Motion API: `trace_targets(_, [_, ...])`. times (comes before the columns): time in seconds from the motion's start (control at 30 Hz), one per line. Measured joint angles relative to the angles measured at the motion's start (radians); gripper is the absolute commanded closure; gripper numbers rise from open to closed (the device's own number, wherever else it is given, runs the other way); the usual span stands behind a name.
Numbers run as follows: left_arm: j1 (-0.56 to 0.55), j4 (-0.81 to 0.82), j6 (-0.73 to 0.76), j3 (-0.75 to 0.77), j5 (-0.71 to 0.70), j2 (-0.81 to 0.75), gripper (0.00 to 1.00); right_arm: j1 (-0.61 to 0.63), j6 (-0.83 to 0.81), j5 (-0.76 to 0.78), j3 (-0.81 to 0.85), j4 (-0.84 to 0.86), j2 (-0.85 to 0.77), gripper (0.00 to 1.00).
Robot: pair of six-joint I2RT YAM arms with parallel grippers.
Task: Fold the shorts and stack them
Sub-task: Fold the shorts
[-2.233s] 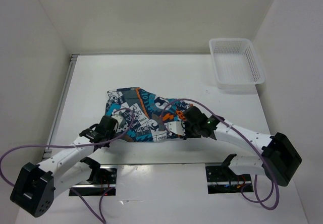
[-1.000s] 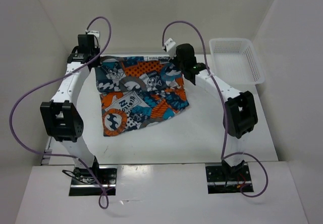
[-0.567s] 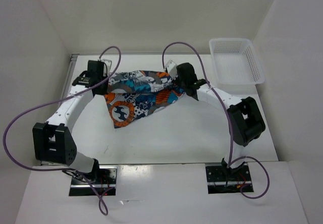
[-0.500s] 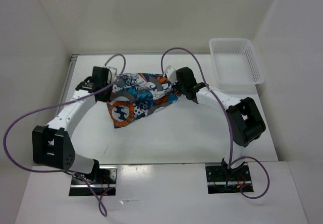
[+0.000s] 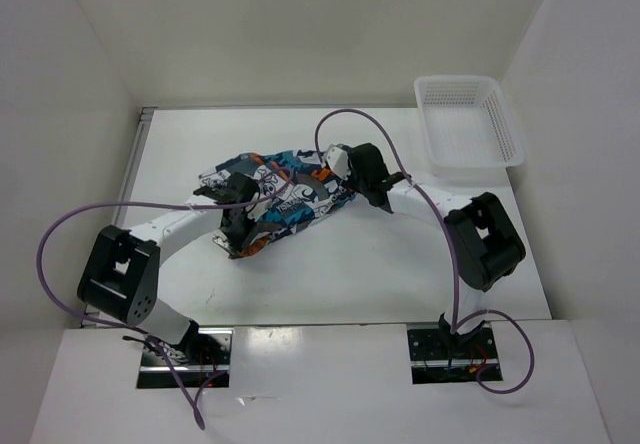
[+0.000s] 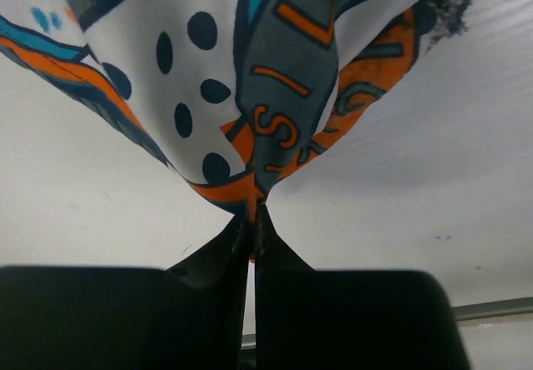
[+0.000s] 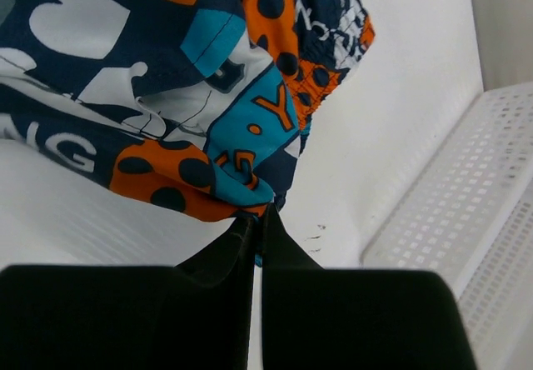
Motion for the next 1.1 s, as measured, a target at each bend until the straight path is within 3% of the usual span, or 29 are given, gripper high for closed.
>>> trace_targets(0.07, [-0.005, 0.000, 0.000, 0.000, 0.023, -0.003, 0.87, 0.000, -0.004, 0.000, -0.015, -0.001, 0.000, 1.00])
trace_targets(0.13, [-0.005, -0.004, 0.000, 0.000, 0.050, -0.014, 0.73, 0.000, -0.004, -0.001, -0.021, -0.002, 0.000, 0.98])
trace_targets(0.2, [-0.005, -0.013, -0.004, -0.001, 0.078, -0.045, 0.59, 0.000, -0.005, 0.000, -0.022, 0.000, 0.000, 0.80])
trace_targets(0.27, [-0.011, -0.017, 0.000, -0.005, 0.087, -0.077, 0.54, 0.000, 0.006, 0.000, -0.022, -0.002, 0.000, 0.51])
trace_targets(0.43, [-0.039, -0.012, 0.001, -0.062, 0.078, -0.098, 0.39, -0.034, 0.081, -0.066, 0.047, -0.106, -0.001, 0.36])
trace_targets(0.6, [-0.064, 0.024, 0.000, -0.100, 0.019, -0.094, 0.35, -0.229, 0.282, -0.316, 0.290, -0.257, -0.008, 0.35])
trace_targets(0.67, [-0.077, 0.057, 0.000, -0.103, -0.007, -0.077, 0.35, -0.297, 0.350, -0.390, 0.315, -0.274, -0.033, 0.35])
trace_targets(0.8, [-0.100, 0.124, 0.000, -0.119, -0.060, -0.024, 0.35, -0.320, 0.435, -0.579, 0.317, -0.355, -0.037, 0.35])
trace_targets(0.87, [-0.103, 0.138, 0.000, -0.121, -0.074, -0.013, 0.40, -0.333, 0.463, -0.679, 0.317, -0.396, -0.025, 0.36])
trace_targets(0.9, [-0.104, 0.147, -0.001, -0.121, -0.081, -0.010, 0.46, -0.348, 0.480, -0.710, 0.317, -0.407, -0.019, 0.38])
trace_targets(0.93, [-0.104, 0.153, -0.001, -0.120, -0.083, -0.006, 0.60, -0.365, 0.496, -0.722, 0.317, -0.410, -0.015, 0.38])
trace_targets(1.0, [-0.105, 0.168, 0.002, -0.118, -0.090, 0.007, 0.76, -0.393, 0.525, -0.730, 0.317, -0.409, -0.003, 0.34])
trace_targets(1.1, [-0.106, 0.180, 0.001, -0.119, -0.113, 0.014, 0.89, -0.403, 0.578, -0.710, 0.313, -0.392, 0.022, 0.32])
